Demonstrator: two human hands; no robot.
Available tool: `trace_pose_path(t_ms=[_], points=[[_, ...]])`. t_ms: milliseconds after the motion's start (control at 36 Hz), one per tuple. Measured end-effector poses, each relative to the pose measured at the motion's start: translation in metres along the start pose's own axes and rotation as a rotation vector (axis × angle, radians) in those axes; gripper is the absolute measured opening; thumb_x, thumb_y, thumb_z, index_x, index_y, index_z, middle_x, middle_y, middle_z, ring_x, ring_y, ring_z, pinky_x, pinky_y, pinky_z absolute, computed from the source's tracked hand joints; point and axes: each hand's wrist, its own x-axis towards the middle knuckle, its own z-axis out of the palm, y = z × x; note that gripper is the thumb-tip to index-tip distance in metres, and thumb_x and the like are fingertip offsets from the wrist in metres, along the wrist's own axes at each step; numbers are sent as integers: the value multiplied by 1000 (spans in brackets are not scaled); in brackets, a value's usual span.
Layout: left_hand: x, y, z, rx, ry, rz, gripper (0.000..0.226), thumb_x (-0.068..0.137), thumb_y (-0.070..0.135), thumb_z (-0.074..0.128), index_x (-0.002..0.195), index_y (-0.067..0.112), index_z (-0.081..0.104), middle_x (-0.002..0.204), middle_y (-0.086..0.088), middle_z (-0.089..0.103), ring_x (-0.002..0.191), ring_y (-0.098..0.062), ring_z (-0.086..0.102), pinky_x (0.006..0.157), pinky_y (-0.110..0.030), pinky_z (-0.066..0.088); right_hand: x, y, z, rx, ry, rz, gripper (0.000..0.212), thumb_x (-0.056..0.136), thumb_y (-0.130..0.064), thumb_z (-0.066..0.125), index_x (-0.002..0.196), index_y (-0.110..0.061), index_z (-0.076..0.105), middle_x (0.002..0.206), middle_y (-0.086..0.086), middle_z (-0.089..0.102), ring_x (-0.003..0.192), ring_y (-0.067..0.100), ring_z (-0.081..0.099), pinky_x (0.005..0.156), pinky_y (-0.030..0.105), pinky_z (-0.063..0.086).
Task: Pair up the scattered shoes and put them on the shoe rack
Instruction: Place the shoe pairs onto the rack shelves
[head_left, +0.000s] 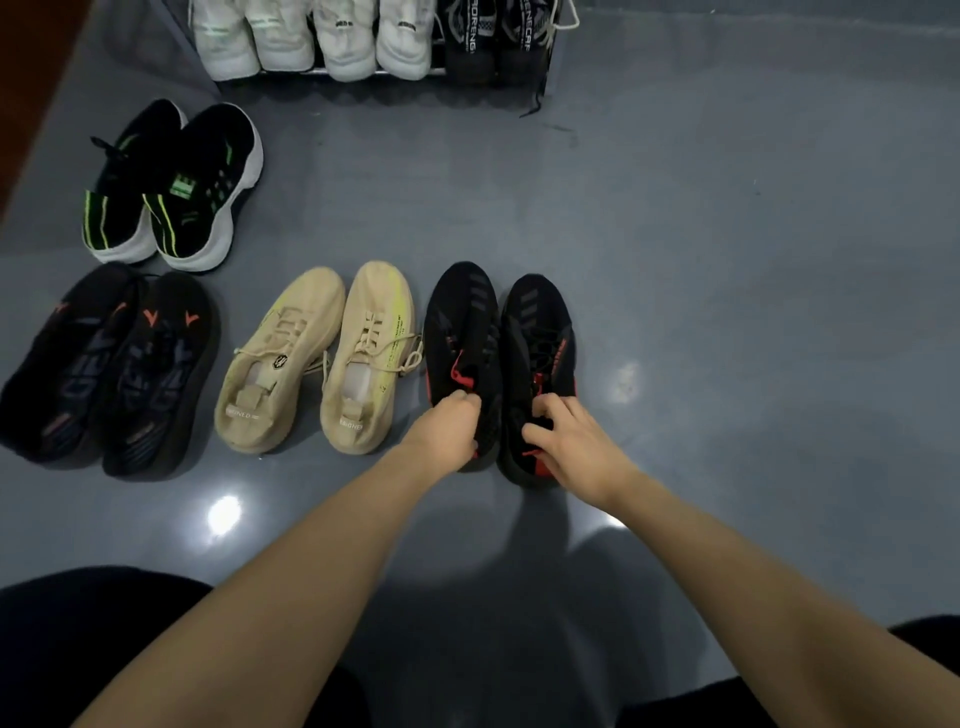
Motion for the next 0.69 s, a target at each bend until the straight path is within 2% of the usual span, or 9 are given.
trace_pose_path(t_ms=[56, 111, 222, 306, 389, 500, 556, 639, 694], points=[[-1, 2, -2, 107, 53, 60, 27, 88, 7, 56, 115, 7, 53, 118, -9, 48, 109, -30, 53, 87, -37, 45, -1, 0, -2, 9, 4, -6, 16, 80, -1, 63, 93, -9, 60, 100, 13, 54, 82, 29, 51, 69, 41, 51], [-4, 1, 0, 235, 146, 149, 23, 90, 12, 54, 113, 10, 57, 119, -5, 46, 113, -26, 46, 88, -32, 39, -2, 1, -1, 15, 24, -10, 14, 81, -2, 63, 93, -9, 60, 96, 11, 56, 77, 28, 51, 65, 41, 50], [-3, -3, 5, 305, 217, 310, 19, 89, 12, 51, 107, 11, 57, 115, -3, 51, 116, -22, 43, 94, -26, 29, -4, 2, 3, 10, 74, -18, 18, 78, -1, 67, 91, -10, 59, 104, 11, 58, 81, 28, 55, 61, 36, 52], [-3, -5, 3, 262, 189, 299, 18, 91, 13, 50, 108, 12, 54, 110, -3, 56, 111, -21, 50, 92, -26, 29, -5, 0, 5, -19, 115, 7, 18, 76, -2, 70, 88, -10, 59, 106, 13, 58, 82, 29, 58, 58, 31, 50], [-4, -3, 5, 266, 166, 268, 22, 92, 19, 50, 114, 15, 51, 113, -1, 55, 113, -20, 50, 89, -29, 31, -6, -3, 8, -58, 167, 11, 23, 71, -4, 77, 83, -11, 58, 90, 9, 58, 68, 25, 55, 51, 29, 46], [-7, 4, 8, 293, 104, 232, 39, 86, 26, 59, 119, 13, 45, 117, -3, 51, 113, -22, 47, 92, -32, 31, -8, -5, 12, -104, 221, 22, 26, 65, -5, 80, 80, -14, 61, 73, 3, 56, 59, 23, 54, 51, 27, 44], [-10, 5, 11, 297, 91, 202, 46, 83, 24, 64, 121, 12, 41, 118, -4, 48, 113, -23, 46, 93, -32, 31, -8, -4, 14, -101, 227, 18, 25, 66, -6, 80, 80, -13, 61, 80, 4, 59, 67, 24, 58, 56, 27, 46], [-11, 6, 17, 280, 139, 169, 46, 83, 21, 64, 121, 13, 40, 118, -3, 49, 112, -22, 47, 93, -31, 32, -6, -3, 13, -89, 198, -2, 21, 72, -8, 76, 86, -12, 61, 103, 8, 63, 92, 29, 62, 65, 32, 53], [-9, 7, 21, 229, 171, 158, 57, 83, 22, 65, 130, 14, 34, 119, -3, 51, 113, -23, 48, 93, -32, 33, -6, -5, 12, -61, 182, -1, 19, 76, -10, 74, 88, -11, 61, 103, 8, 62, 89, 28, 63, 60, 33, 53]])
